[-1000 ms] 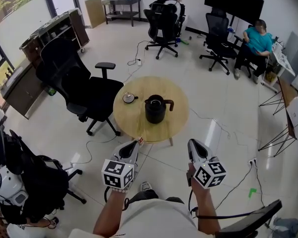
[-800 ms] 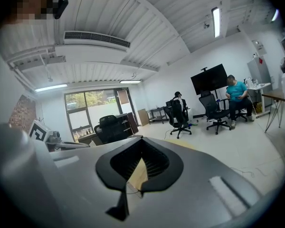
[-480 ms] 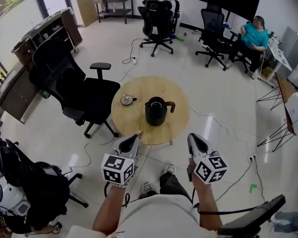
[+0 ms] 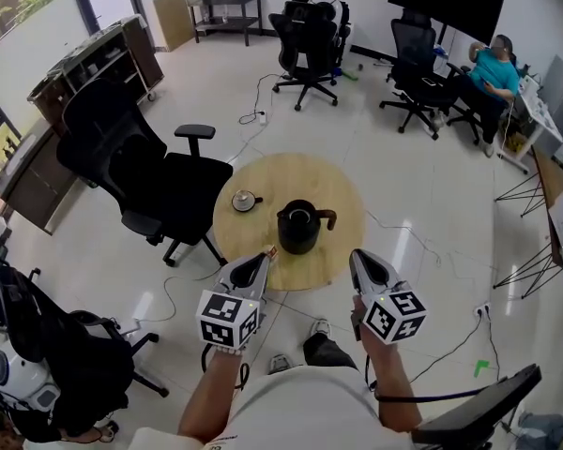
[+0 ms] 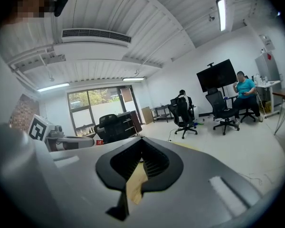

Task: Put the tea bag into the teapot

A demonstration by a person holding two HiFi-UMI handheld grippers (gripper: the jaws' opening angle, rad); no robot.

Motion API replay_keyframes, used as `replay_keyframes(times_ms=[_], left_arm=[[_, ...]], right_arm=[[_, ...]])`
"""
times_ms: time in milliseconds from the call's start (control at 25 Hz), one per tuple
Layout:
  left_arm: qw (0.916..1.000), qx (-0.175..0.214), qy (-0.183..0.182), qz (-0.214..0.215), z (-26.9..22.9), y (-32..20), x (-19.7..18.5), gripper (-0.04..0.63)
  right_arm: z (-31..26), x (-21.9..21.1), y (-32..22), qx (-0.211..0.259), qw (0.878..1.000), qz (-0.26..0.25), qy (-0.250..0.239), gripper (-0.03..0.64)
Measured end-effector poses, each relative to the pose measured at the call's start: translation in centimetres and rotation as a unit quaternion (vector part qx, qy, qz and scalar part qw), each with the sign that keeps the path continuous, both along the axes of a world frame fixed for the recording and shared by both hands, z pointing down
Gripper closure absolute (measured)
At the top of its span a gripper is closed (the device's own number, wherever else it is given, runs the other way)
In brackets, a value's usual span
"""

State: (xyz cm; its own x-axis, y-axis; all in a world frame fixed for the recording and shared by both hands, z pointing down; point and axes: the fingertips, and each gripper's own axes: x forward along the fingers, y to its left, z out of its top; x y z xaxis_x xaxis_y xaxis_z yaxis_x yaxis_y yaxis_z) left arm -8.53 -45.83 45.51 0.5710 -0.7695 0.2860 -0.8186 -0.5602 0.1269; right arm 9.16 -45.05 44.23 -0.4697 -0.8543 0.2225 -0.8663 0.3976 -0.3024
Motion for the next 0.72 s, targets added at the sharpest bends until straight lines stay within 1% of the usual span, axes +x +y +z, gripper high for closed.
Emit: replay_keyframes(times_ms=[360, 600, 720], left_arm=[[1.0, 0.005, -0.008, 0.001, -0.2, -5.5, 2.6, 0.583], [0.9998, 0.011, -0.019, 0.005, -1.0, -9.0, 4.0, 0.581], [0.9997, 0.008, -0.024, 0.007, -0.6, -10.5, 4.6, 0.581]], right_arm=[[-0.2, 1.1, -5.0, 0.002, 1.0, -0.014, -0.004, 0.627], [-0.8, 2.2, -7.7, 0.004, 1.0, -0.017, -0.008, 0.627], [-0.5, 2.5, -8.7, 0.001, 1.0, -0.019, -0.009, 0.627]])
